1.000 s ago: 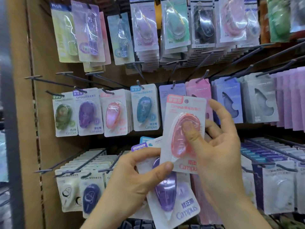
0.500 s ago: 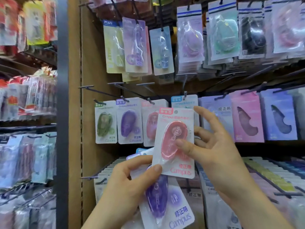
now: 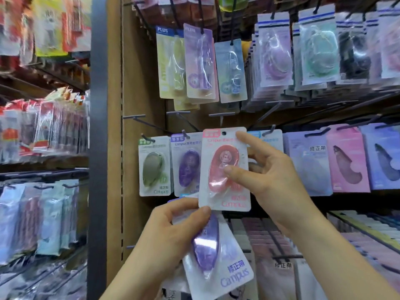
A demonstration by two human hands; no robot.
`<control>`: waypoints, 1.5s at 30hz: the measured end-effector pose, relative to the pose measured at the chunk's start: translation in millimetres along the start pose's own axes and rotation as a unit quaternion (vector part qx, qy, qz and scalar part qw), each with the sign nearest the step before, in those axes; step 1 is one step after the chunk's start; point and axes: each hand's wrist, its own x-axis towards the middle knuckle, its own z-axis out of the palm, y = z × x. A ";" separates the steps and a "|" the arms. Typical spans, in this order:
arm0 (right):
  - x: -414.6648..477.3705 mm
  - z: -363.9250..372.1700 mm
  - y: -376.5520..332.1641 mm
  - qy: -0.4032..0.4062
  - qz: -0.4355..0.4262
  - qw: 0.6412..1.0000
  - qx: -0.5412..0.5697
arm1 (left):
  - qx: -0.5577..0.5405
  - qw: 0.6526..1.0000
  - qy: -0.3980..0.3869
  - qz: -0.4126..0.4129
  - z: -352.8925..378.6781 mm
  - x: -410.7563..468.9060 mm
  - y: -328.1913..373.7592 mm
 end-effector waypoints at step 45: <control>23.5 37.3 28.2 0.085 -0.065 0.764 -0.636 | -0.065 0.988 0.003 0.139 -41.6 17.9 -12.3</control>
